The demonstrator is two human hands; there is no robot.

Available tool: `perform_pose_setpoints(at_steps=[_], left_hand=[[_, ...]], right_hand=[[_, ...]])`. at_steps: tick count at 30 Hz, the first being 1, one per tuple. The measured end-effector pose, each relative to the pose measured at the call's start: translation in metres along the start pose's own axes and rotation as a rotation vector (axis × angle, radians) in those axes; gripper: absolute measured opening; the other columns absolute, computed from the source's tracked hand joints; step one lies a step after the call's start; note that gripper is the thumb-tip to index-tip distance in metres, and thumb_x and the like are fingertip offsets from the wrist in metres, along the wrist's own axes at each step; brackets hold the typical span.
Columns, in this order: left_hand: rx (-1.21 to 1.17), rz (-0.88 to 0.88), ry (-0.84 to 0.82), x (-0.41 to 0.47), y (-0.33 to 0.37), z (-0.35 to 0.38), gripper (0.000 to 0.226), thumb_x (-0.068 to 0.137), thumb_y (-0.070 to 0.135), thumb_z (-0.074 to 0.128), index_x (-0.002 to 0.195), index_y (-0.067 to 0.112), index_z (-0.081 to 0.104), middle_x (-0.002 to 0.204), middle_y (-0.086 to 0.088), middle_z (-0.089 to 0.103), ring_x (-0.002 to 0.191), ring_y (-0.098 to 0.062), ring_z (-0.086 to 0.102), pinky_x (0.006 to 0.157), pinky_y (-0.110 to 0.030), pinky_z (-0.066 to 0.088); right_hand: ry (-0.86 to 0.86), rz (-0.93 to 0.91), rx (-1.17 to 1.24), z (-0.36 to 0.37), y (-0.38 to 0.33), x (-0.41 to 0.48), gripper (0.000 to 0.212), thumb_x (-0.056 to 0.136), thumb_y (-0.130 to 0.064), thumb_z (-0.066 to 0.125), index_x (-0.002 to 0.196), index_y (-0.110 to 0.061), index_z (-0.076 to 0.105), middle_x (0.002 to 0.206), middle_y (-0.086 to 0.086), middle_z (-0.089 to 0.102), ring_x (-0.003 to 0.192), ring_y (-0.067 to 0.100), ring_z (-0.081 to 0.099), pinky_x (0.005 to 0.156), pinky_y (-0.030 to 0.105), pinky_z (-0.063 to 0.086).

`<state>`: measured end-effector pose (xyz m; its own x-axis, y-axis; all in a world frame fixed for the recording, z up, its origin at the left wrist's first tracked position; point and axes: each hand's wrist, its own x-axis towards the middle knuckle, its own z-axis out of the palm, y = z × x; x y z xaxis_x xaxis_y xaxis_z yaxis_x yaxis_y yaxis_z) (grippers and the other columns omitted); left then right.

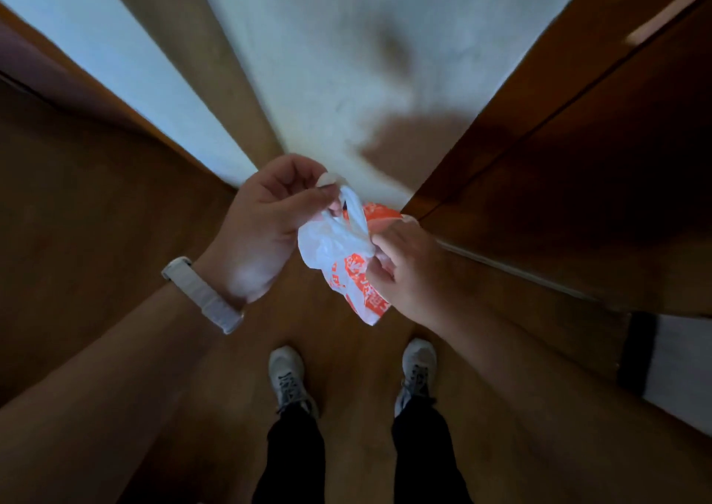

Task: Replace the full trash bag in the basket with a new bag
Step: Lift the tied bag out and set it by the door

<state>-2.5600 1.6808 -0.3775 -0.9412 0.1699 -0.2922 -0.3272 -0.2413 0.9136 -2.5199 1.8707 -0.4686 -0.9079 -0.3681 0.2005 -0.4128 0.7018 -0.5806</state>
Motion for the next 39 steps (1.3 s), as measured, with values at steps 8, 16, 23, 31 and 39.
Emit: perform_pose_setpoints(at_steps=[8,16,23,31,39], left_hand=[[0.098,-0.099,0.015,0.058,-0.137,-0.096,0.009,0.081,0.001,0.063,0.088,-0.002,0.058,0.073,-0.010,0.065,0.075,-0.026,0.060,0.073,-0.034,0.050],[0.205,-0.162,0.050,0.110,-0.248,-0.143,0.009,0.087,-0.004,0.061,0.095,-0.006,0.059,0.081,-0.017,0.063,0.079,-0.028,0.056,0.075,-0.038,0.043],[0.287,-0.213,0.072,0.156,-0.300,-0.159,0.011,0.083,-0.002,0.066,0.091,0.003,0.061,0.072,-0.003,0.067,0.069,-0.015,0.058,0.068,-0.029,0.046],[0.515,-0.230,0.272,0.198,-0.352,-0.167,0.007,0.088,0.019,0.065,0.087,0.012,0.065,0.089,-0.017,0.069,0.076,-0.019,0.060,0.068,-0.033,0.053],[0.688,-0.170,0.328,0.200,-0.341,-0.184,0.021,0.077,0.025,0.066,0.097,0.024,0.060,0.086,0.007,0.062,0.077,-0.010,0.057,0.074,-0.031,0.049]], right_hand=[[-0.071,0.038,0.032,0.163,0.082,0.000,0.014,0.088,-0.021,0.056,0.100,-0.014,0.052,0.099,0.008,0.064,0.095,0.025,0.058,0.079,0.027,0.048],[-0.151,0.100,-0.022,0.270,0.158,0.001,0.023,0.089,-0.028,0.049,0.100,-0.009,0.057,0.105,0.008,0.063,0.100,0.027,0.059,0.078,0.030,0.050],[-0.221,0.139,-0.101,0.307,0.213,0.007,0.022,0.088,-0.020,0.063,0.106,-0.007,0.060,0.113,0.011,0.063,0.104,0.029,0.059,0.079,0.034,0.053],[-0.258,0.195,-0.141,0.321,0.246,0.008,0.029,0.086,-0.019,0.063,0.113,-0.009,0.064,0.115,0.011,0.063,0.106,0.030,0.057,0.082,0.041,0.054],[-0.255,0.188,-0.142,0.294,0.227,0.009,0.033,0.082,-0.019,0.066,0.114,-0.013,0.065,0.114,0.009,0.063,0.102,0.030,0.058,0.077,0.044,0.054]])
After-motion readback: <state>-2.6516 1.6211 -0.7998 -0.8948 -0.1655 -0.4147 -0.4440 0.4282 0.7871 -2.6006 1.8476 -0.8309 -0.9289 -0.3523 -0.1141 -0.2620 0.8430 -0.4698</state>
